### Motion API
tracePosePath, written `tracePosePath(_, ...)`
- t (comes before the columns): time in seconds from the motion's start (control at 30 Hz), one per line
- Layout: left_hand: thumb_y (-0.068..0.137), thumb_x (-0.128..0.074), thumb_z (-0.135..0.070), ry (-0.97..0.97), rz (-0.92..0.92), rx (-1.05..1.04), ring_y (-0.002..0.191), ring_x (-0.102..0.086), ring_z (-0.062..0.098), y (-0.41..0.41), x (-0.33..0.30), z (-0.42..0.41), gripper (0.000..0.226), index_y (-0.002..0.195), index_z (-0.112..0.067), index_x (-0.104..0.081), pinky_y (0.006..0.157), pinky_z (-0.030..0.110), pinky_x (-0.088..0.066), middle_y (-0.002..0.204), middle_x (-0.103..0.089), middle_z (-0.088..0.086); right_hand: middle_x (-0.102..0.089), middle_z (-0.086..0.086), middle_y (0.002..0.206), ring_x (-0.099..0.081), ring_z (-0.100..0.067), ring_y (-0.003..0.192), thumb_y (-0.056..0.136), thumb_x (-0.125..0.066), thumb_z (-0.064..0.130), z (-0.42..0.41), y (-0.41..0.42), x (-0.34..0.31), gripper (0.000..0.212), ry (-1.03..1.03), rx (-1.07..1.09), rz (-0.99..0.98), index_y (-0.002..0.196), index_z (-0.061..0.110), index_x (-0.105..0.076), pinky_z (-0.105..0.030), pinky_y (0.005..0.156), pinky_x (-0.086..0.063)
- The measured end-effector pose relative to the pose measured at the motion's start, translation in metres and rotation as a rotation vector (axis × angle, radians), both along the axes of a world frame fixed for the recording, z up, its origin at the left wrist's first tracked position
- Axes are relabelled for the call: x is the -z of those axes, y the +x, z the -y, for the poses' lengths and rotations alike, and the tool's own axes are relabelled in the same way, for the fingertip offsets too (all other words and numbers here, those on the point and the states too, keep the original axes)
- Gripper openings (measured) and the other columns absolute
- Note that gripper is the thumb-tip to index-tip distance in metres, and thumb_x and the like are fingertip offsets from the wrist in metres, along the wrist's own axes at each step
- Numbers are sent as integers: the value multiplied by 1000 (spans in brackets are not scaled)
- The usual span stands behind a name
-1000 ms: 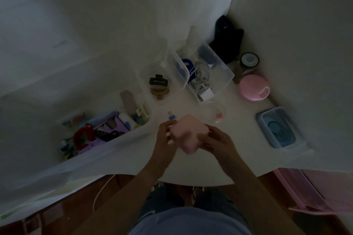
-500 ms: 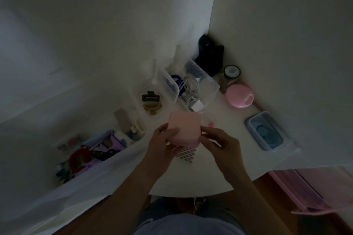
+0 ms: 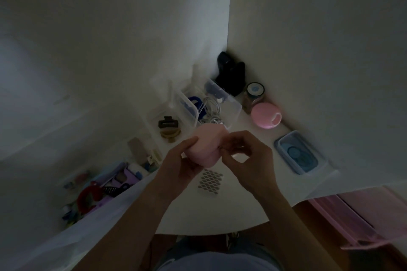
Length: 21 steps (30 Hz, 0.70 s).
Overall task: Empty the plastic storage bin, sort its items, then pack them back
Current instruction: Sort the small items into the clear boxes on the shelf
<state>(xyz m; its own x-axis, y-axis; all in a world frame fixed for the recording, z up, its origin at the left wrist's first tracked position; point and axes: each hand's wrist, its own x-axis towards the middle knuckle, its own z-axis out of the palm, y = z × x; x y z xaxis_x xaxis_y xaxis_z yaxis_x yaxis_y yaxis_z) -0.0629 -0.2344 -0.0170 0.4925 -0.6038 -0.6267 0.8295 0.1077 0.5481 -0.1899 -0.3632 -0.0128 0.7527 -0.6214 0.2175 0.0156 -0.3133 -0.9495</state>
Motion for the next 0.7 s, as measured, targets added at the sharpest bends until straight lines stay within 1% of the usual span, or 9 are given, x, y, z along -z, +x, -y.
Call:
tracePosePath(0.1,84,-66,-18,-1,26,32,103,-66,28,2,-6,0,46,128,-5,-59,84,38,-56,117,-68,16,-69,11,85,-67,-13,77,79,-76,8,6,-3,-6,20,-53,71,-8,93,20,-68,-29,71,-58)
tracePosePath(0.17,84,-63,-19,4,48,95,101,-66,28,2,-8,-1,48,129,-6,-58,79,37,-56,119,-67,15,-67,11,83,-65,-13,75,79,-76,11,16,-6,-10,20,-50,110,-15,91,22,-65,-27,68,-57)
tracePosePath(0.27,84,-54,-17,-28,55,240,90,-70,25,3,-14,-2,40,122,-5,-62,72,33,-56,107,-71,14,-68,10,83,-65,-13,73,80,-75,8,26,-8,-15,21,-62,40,-46,90,23,-66,-32,66,-57)
tracePosePath(0.33,77,-56,-12,-33,73,330,80,-70,23,2,-20,-2,39,114,-3,-63,64,29,-56,95,-72,13,-69,10,83,-64,-13,70,81,-75,8,27,-10,-16,19,-76,-7,-55,90,23,-68,-36,63,-56)
tracePosePath(0.43,57,-66,-11,-12,119,417,75,-69,25,0,-24,-1,54,111,-5,-66,60,29,-55,92,-71,14,-72,10,86,-66,-15,71,81,-75,5,32,-15,-17,21,-52,-35,-30,95,21,-71,-39,61,-53)
tracePosePath(0.5,56,-68,-11,19,146,381,75,-70,23,-1,-24,1,53,108,-5,-66,61,29,-55,90,-73,13,-74,10,88,-68,-14,76,82,-75,2,37,-19,-16,22,-38,-45,-8,95,19,-71,-41,61,-53)
tracePosePath(0.57,68,-67,-12,26,145,276,80,-70,23,-3,-21,4,47,114,-5,-63,67,32,-55,93,-73,11,-74,9,87,-70,-16,78,81,-76,3,41,-22,-15,23,-34,-50,4,95,21,-70,-42,61,-54)
tracePosePath(0.63,75,-68,-18,50,131,194,94,-67,26,-6,-16,6,48,122,-9,-63,75,40,-54,105,-72,12,-74,9,86,-71,-15,79,81,-77,4,43,-25,-14,25,-38,-53,-23,94,23,-69,-40,65,-56)
tracePosePath(0.7,72,-73,-21,83,133,173,101,-66,28,-7,-11,6,53,122,-9,-64,76,41,-54,116,-69,14,-74,8,85,-70,-13,78,80,-78,6,46,-27,-12,22,-59,-47,-62,92,23,-70,-38,71,-58)
